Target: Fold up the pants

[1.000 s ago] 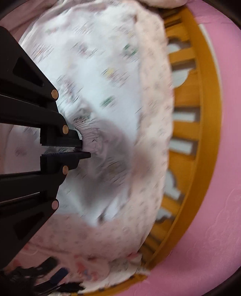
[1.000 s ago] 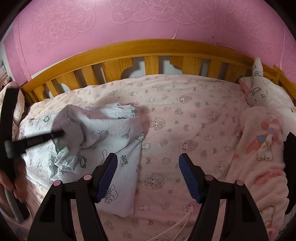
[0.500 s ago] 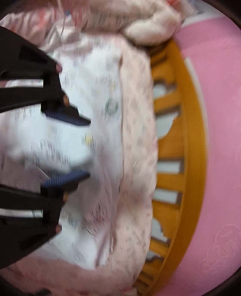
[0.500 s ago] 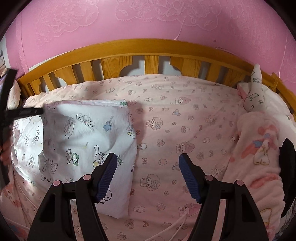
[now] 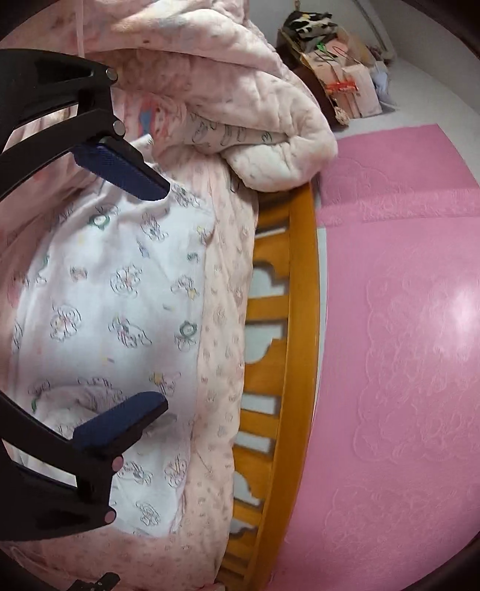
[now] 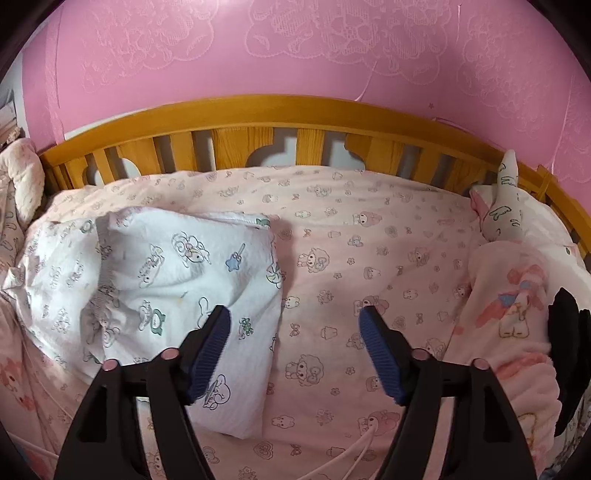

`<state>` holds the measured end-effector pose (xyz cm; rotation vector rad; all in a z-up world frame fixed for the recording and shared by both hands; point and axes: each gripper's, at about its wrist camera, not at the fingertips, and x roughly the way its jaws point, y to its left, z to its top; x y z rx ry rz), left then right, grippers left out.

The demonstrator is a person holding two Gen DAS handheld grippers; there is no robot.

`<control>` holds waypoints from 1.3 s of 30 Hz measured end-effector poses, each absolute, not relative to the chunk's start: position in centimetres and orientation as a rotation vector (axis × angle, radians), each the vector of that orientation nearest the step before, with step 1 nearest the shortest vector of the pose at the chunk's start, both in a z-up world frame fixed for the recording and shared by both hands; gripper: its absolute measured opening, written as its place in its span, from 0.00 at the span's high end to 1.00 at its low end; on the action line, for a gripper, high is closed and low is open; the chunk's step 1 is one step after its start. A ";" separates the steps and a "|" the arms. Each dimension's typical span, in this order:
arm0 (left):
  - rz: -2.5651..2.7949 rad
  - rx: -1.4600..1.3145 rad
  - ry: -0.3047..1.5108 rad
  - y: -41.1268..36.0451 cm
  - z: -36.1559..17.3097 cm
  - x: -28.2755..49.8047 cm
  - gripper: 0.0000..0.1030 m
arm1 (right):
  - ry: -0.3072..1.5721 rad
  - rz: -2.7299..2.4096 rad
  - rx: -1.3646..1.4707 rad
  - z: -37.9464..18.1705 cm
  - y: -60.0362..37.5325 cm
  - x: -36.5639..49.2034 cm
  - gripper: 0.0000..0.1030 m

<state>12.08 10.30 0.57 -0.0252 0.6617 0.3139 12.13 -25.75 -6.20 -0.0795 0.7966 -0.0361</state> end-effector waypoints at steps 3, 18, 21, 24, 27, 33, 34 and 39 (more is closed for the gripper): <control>0.354 -0.001 0.774 11.9 -1.8 12.3 0.00 | 0.799 -0.099 -0.133 -7.9 -25.1 12.2 0.24; 0.282 -0.122 1.191 7.9 -17.0 13.1 0.09 | 1.082 -0.207 0.156 -17.1 -25.7 11.0 0.24; 0.252 -0.096 1.236 6.5 -18.9 13.5 0.09 | 1.094 -0.212 0.143 -17.9 -25.3 11.5 0.24; 0.269 -0.073 1.206 5.7 -19.8 13.8 0.07 | 1.143 -0.263 0.080 -19.2 -24.9 12.1 0.24; 0.312 0.003 1.191 4.6 -20.2 13.8 0.00 | 1.133 -0.297 0.068 -19.8 -24.6 12.2 0.24; 0.342 -0.063 1.195 4.7 -20.4 13.3 0.00 | 1.113 -0.304 0.071 -20.1 -24.2 11.7 0.21; 0.346 -0.075 1.196 4.9 -20.5 13.1 0.00 | 1.115 -0.301 0.096 -20.2 -24.4 11.7 0.21; 0.396 -0.102 1.219 4.9 -20.3 12.6 0.00 | 1.114 -0.305 0.116 -20.3 -25.2 12.1 0.18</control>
